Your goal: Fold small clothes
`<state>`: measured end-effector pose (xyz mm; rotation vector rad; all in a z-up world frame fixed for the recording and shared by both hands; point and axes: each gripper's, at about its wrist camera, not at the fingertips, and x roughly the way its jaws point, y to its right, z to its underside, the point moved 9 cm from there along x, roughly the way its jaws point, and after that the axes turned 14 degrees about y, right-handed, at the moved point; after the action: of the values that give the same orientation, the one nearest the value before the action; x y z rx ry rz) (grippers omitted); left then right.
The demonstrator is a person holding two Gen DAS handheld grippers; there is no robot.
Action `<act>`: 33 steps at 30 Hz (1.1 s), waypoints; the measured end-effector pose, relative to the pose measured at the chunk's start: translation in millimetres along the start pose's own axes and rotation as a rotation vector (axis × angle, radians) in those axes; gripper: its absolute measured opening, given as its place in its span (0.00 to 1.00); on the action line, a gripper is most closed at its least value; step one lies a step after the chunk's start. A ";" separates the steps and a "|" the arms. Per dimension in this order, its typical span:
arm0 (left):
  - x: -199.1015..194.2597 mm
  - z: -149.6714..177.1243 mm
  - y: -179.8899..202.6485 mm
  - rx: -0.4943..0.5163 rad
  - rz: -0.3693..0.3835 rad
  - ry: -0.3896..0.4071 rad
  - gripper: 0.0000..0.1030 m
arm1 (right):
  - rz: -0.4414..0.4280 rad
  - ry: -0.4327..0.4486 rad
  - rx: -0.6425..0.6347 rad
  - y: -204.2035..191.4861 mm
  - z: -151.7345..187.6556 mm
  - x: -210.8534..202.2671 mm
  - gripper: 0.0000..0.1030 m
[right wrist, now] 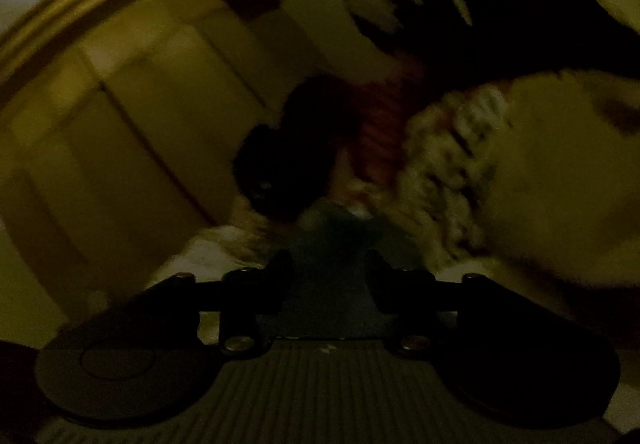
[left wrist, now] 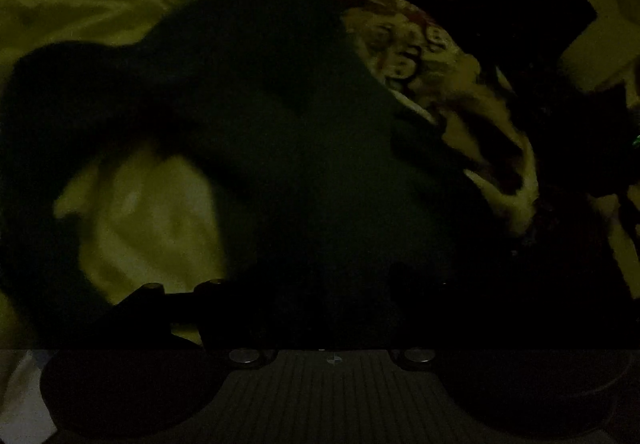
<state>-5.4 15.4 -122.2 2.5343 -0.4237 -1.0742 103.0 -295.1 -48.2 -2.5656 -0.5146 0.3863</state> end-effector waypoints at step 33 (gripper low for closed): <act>-128.3 10.4 -147.0 -0.314 -0.654 0.486 1.00 | -0.391 -0.886 0.007 -188.3 265.0 24.4 0.60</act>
<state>-79.0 196.1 -111.9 2.5590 0.6867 -0.5893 -24.1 -24.3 -177.7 -2.0931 -1.2745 1.3668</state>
